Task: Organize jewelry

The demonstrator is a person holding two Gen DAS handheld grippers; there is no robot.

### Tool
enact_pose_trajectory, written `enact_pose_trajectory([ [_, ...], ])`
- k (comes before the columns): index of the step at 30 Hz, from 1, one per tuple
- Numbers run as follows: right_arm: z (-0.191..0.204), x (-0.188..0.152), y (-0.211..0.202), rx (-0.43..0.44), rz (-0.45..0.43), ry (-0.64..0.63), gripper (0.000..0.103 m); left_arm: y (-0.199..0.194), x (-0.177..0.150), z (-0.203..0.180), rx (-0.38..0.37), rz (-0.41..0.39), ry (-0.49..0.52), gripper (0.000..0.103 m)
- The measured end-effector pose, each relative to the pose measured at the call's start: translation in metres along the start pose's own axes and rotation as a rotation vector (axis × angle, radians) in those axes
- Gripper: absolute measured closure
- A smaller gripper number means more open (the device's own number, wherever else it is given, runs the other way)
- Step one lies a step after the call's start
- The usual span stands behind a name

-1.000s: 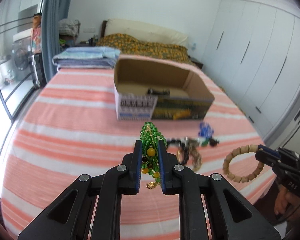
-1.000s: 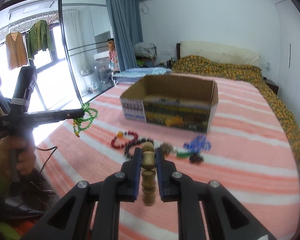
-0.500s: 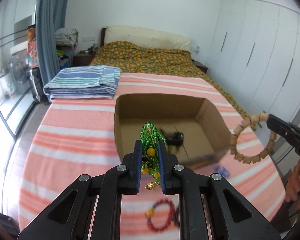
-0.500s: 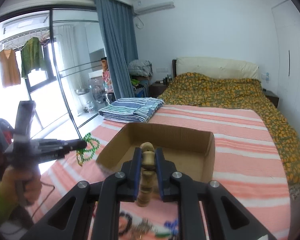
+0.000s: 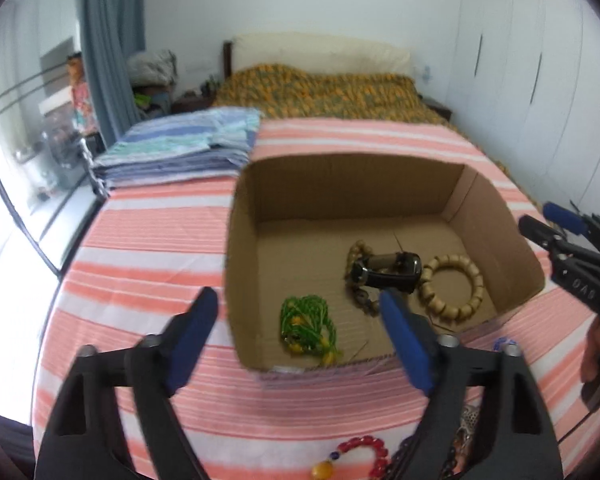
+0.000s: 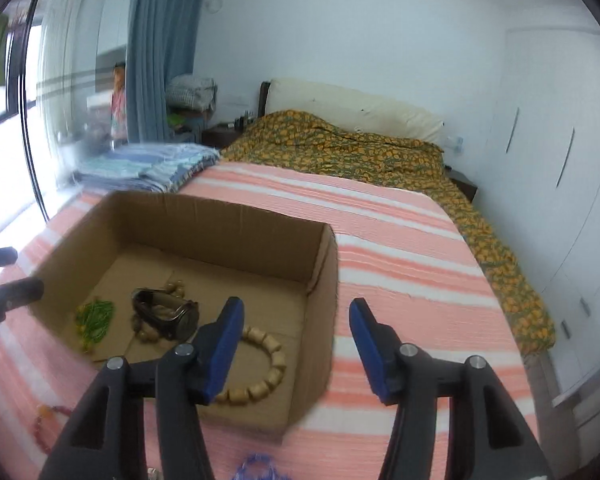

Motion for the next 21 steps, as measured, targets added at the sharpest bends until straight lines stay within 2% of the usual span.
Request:
enact_pose_trajectory([
  [4,-0.001,-0.028,-0.037,0.051,-0.019,0.011,0.040,-0.028,-0.017,0.015,0.017,-0.023,-0.042,0.013],
  [7,0.006,-0.059,-0.067,0.087,-0.026,-0.015,0.039,-0.055,-0.032,0.026,0.054,-0.045,-0.031,0.011],
  [11,0.012,-0.109,-0.101,0.121,-0.001,-0.027,0.039,-0.091,-0.060,0.044,0.163,-0.072,0.054,0.004],
  [14,0.016,-0.142,-0.122,0.094,0.010,-0.026,0.039,-0.119,-0.092,0.059,0.274,-0.092,0.142,0.004],
  [16,0.023,-0.162,-0.135,0.070,0.013,-0.025,0.039,-0.130,-0.112,0.067,0.305,-0.081,0.157,0.003],
  [18,0.029,-0.182,-0.147,0.063,0.020,-0.003,0.039,-0.134,-0.132,0.073,0.277,-0.042,0.122,0.003],
  [21,0.036,-0.203,-0.154,0.070,0.038,0.033,0.039,-0.127,-0.160,0.075,0.149,0.029,0.012,0.003],
])
Point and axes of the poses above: each gripper's, at about its wrist camera, not at the fingertips, and y roughly the way its jaws point, z to its left, x to its top, the point moved 1 cm from there along y, roughly the way its jaws point, and after that the axes turned 5 degrees about -y, right-handed, at the moved point
